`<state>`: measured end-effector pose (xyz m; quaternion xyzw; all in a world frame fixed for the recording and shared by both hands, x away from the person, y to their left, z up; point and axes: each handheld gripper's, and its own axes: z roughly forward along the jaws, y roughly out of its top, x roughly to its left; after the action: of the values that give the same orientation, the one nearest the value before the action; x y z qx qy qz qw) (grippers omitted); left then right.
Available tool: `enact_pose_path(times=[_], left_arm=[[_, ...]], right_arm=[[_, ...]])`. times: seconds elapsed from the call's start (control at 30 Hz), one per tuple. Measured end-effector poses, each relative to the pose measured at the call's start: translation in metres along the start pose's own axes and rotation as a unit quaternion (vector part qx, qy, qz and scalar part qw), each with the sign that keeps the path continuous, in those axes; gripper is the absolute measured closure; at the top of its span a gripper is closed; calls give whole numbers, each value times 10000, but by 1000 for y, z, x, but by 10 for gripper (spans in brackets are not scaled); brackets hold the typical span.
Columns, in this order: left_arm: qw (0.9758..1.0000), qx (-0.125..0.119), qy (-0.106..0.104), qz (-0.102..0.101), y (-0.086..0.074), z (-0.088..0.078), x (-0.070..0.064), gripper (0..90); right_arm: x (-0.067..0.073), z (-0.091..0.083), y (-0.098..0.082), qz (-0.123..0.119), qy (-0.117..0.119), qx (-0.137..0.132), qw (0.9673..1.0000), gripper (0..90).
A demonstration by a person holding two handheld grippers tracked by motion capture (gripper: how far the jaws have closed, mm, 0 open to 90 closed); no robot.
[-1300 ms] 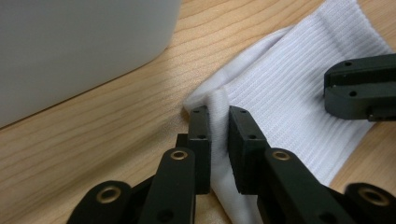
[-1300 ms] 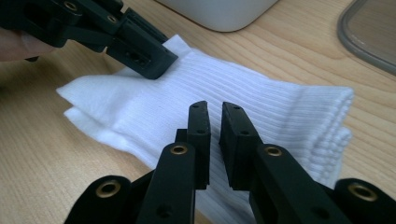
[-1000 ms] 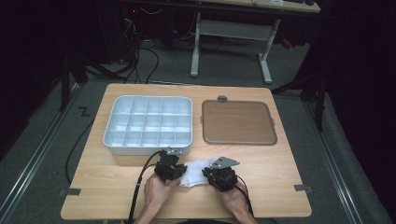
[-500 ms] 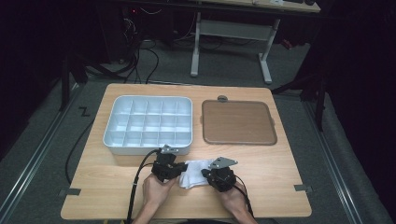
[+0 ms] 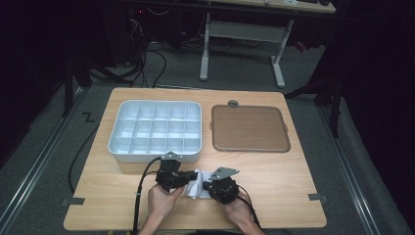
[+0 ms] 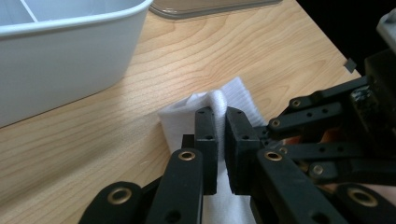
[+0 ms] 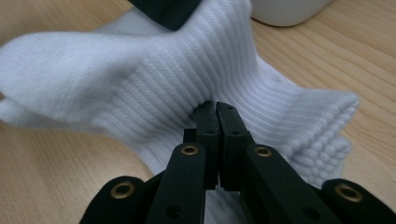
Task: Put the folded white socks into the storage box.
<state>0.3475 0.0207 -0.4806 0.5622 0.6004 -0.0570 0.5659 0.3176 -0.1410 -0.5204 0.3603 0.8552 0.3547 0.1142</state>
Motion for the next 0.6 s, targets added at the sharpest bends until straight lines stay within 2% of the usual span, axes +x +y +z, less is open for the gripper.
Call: enact_pose_path(times=[0.13,0.23,0.4,0.6], left_arm=[[10000,3,20,4,0,-1,1,851],[10000,-4,51,-22,2,-3,2,852],[10000,-8,73,-28,4,-7,3,853],[9999,9,102,-71,5,-6,3,853]], right_arm=[[6,3,3,-94,87,3,9999,893],[7,2,6,-163,59,17,9998,874],[6,-14,7,-105,-208,-219,9995,790],[-9,-39,8,77,-598,-497,9969,674]])
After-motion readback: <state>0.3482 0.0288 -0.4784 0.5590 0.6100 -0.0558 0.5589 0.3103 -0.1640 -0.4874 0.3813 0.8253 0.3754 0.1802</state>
